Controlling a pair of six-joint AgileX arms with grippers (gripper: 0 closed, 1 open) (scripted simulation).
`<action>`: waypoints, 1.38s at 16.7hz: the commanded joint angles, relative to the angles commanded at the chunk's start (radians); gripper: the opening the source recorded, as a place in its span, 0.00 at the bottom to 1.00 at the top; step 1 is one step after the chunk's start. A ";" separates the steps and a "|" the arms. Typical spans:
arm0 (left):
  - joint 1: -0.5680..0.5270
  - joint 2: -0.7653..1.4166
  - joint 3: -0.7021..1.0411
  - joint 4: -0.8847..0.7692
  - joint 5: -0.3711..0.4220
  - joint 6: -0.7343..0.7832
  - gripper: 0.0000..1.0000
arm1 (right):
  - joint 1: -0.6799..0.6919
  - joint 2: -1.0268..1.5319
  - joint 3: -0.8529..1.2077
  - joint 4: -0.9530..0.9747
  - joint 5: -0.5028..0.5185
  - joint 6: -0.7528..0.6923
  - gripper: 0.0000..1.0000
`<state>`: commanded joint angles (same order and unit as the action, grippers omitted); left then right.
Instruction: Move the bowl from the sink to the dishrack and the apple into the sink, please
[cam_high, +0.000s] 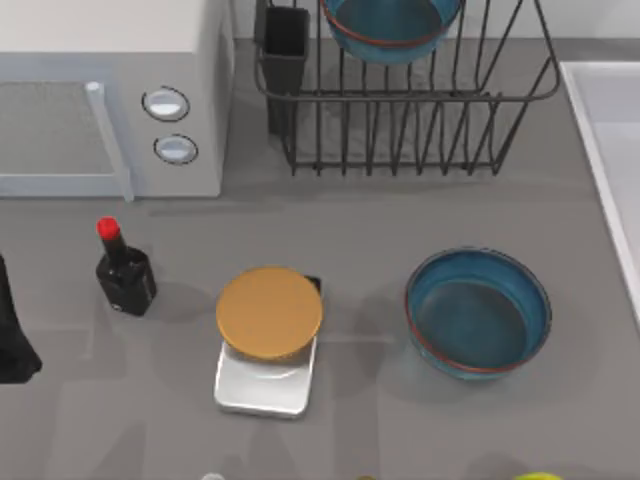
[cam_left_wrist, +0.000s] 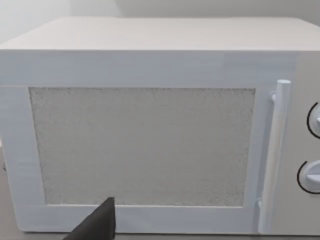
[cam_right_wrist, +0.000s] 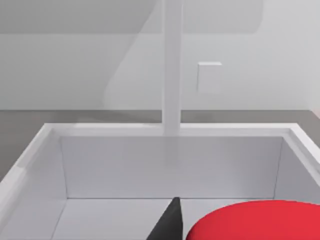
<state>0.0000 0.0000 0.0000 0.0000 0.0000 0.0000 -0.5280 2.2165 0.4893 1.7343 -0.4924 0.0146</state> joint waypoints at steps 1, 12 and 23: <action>0.000 0.000 0.000 0.000 0.000 0.000 1.00 | 0.000 0.000 0.000 0.000 0.000 0.000 0.00; 0.000 0.000 0.000 0.000 0.000 0.000 1.00 | 0.000 0.000 0.000 0.000 0.000 0.000 0.83; 0.000 0.000 0.000 0.000 0.000 0.000 1.00 | 0.000 0.000 0.001 0.000 0.000 0.000 1.00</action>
<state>0.0000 0.0000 0.0000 0.0000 0.0000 0.0000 -0.5278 2.2162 0.4901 1.7341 -0.4924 0.0146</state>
